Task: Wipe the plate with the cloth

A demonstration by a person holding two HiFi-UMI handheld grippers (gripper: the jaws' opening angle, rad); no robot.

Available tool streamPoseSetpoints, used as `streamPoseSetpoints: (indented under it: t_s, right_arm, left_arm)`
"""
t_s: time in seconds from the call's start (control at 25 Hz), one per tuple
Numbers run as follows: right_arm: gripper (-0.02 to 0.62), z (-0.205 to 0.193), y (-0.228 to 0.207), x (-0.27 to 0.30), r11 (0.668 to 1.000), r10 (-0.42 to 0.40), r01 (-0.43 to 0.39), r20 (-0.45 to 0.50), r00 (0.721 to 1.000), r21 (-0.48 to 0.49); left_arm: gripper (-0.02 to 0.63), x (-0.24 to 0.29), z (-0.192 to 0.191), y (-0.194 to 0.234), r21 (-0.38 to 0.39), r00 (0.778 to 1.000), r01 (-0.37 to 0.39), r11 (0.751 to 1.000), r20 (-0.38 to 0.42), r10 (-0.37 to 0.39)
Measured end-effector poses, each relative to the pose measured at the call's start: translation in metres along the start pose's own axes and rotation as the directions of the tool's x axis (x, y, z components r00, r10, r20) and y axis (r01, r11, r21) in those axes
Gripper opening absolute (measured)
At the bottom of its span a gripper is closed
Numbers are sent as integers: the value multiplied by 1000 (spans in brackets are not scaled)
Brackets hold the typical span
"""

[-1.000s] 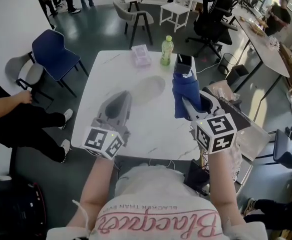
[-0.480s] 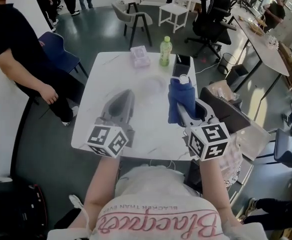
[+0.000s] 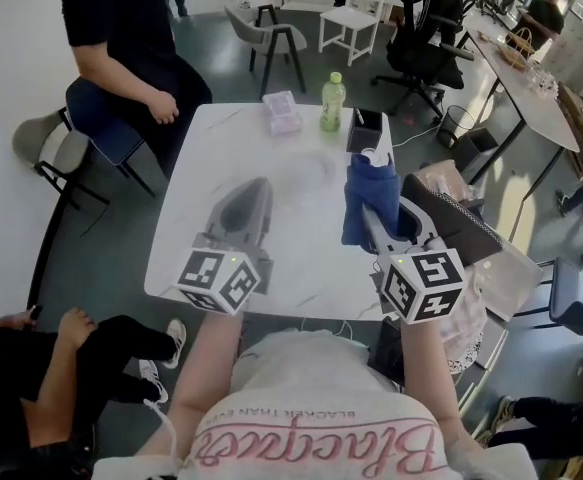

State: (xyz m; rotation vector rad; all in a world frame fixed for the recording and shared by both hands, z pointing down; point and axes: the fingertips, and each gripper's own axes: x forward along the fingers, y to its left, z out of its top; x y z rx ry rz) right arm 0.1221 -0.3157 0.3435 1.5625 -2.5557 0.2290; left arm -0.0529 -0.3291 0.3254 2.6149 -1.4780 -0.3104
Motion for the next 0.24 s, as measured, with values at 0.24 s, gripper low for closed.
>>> streamPoseSetpoints:
  t_s: [0.24]
  right_arm:
    - [118,-1,0,-4,1000,5,-5,-4,1000,-2]
  left_arm:
    - [12,0,0,-5,-2,1000,6,1000,-2,-6]
